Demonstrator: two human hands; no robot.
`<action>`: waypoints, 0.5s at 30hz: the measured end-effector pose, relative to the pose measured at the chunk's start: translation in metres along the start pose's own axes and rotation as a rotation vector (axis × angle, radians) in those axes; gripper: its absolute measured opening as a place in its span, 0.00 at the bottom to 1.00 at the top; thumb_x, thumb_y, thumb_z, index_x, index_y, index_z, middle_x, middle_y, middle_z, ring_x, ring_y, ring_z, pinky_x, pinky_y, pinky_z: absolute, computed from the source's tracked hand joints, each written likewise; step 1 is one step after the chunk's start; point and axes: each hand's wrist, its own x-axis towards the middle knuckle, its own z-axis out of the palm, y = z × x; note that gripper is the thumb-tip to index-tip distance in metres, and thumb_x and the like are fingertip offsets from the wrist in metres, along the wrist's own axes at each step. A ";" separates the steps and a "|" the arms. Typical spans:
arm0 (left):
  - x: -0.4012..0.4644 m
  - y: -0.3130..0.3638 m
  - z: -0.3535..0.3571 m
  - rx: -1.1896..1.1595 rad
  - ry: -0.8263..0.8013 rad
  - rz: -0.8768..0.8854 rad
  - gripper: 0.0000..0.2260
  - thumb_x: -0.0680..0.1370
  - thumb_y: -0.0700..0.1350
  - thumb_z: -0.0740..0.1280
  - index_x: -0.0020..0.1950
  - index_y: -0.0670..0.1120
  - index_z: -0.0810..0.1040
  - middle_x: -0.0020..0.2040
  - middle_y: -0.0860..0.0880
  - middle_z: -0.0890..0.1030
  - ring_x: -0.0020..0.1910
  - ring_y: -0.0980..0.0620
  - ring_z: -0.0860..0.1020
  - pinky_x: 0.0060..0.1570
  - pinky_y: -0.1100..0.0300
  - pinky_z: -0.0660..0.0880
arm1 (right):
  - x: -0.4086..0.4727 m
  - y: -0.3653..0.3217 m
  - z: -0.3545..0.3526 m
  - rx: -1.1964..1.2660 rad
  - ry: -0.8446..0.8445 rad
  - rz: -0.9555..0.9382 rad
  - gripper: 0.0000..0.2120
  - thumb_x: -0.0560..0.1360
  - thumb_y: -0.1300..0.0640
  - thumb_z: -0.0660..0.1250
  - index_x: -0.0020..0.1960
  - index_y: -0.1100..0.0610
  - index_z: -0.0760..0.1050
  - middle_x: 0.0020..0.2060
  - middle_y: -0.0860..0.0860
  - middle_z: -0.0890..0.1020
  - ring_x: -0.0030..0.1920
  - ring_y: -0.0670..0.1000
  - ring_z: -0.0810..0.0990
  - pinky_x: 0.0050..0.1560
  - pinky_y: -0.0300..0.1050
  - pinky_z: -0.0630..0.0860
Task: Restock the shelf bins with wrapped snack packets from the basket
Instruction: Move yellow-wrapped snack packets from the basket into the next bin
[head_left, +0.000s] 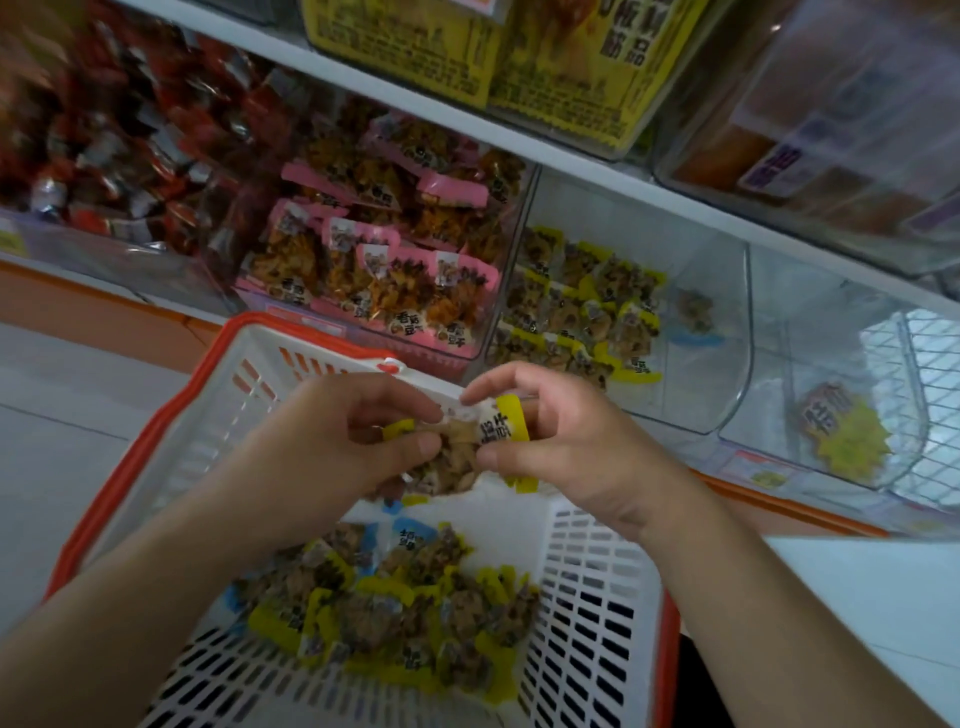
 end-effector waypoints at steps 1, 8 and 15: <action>0.000 0.002 0.001 -0.020 0.010 -0.007 0.05 0.75 0.48 0.75 0.49 0.58 0.85 0.47 0.55 0.88 0.42 0.48 0.87 0.46 0.44 0.84 | 0.000 -0.001 -0.003 0.001 -0.002 -0.007 0.19 0.75 0.57 0.80 0.60 0.40 0.81 0.48 0.50 0.83 0.53 0.60 0.84 0.58 0.67 0.81; 0.007 0.017 0.019 -0.279 0.214 0.009 0.12 0.72 0.48 0.76 0.55 0.50 0.84 0.50 0.50 0.87 0.50 0.52 0.86 0.51 0.54 0.84 | 0.007 -0.005 -0.003 -0.021 -0.055 0.008 0.19 0.71 0.60 0.83 0.55 0.44 0.81 0.45 0.51 0.88 0.48 0.57 0.88 0.57 0.68 0.82; 0.001 0.024 0.041 -0.183 0.223 -0.015 0.21 0.75 0.33 0.75 0.54 0.59 0.82 0.47 0.53 0.86 0.43 0.50 0.86 0.50 0.36 0.83 | -0.004 0.001 -0.004 0.047 0.153 0.068 0.14 0.73 0.53 0.82 0.52 0.46 0.78 0.45 0.48 0.87 0.47 0.52 0.87 0.54 0.60 0.85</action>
